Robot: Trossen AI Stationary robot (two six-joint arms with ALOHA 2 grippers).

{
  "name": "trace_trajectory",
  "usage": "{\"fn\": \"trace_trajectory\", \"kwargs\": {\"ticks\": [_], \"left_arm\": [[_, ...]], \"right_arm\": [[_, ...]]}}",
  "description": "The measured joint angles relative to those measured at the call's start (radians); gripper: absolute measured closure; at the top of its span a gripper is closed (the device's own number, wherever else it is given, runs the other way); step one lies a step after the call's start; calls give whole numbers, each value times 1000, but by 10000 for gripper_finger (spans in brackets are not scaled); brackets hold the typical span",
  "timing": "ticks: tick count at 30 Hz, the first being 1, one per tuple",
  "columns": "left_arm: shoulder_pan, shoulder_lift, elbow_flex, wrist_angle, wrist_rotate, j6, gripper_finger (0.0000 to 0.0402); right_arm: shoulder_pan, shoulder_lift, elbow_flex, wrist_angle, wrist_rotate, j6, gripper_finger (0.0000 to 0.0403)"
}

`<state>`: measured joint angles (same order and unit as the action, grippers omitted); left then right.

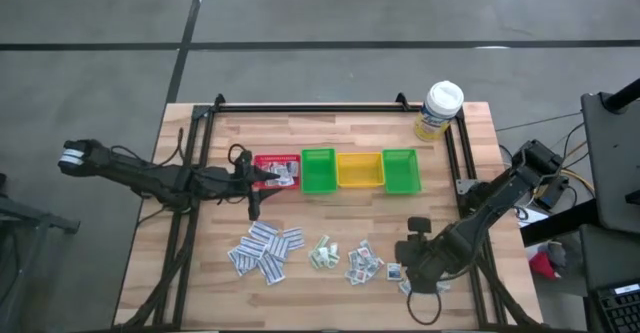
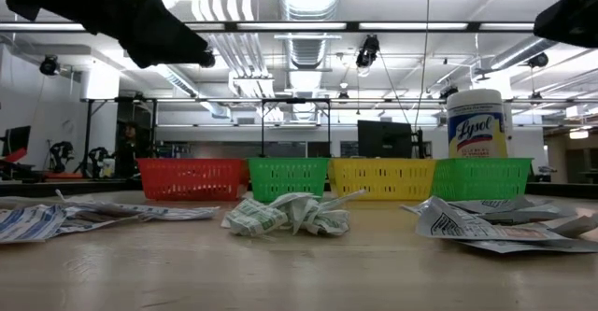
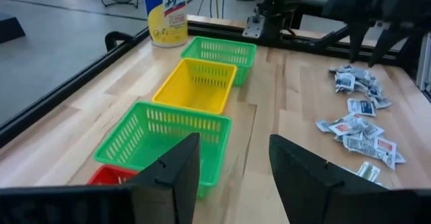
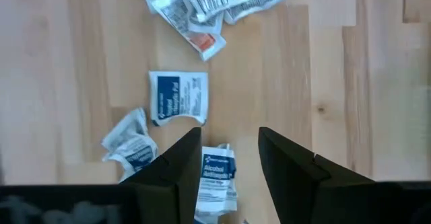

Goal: Pick & Place First Aid Supplies
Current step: Put the alcohol pad into the red basket

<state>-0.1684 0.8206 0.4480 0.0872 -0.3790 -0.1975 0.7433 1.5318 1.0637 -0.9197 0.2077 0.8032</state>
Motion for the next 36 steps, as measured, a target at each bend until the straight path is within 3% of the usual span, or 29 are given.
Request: {"fn": "trace_trajectory", "kwargs": {"ticks": [15, 36], "left_arm": [[0, -23, -10, 10, 0, -11, 229], [0, -23, -11, 10, 27, 30, 229]], "right_arm": [[-8, 177, 7, 115, -29, -50, 248], [-51, 284, 0, 123, -78, -54, 237]]}}
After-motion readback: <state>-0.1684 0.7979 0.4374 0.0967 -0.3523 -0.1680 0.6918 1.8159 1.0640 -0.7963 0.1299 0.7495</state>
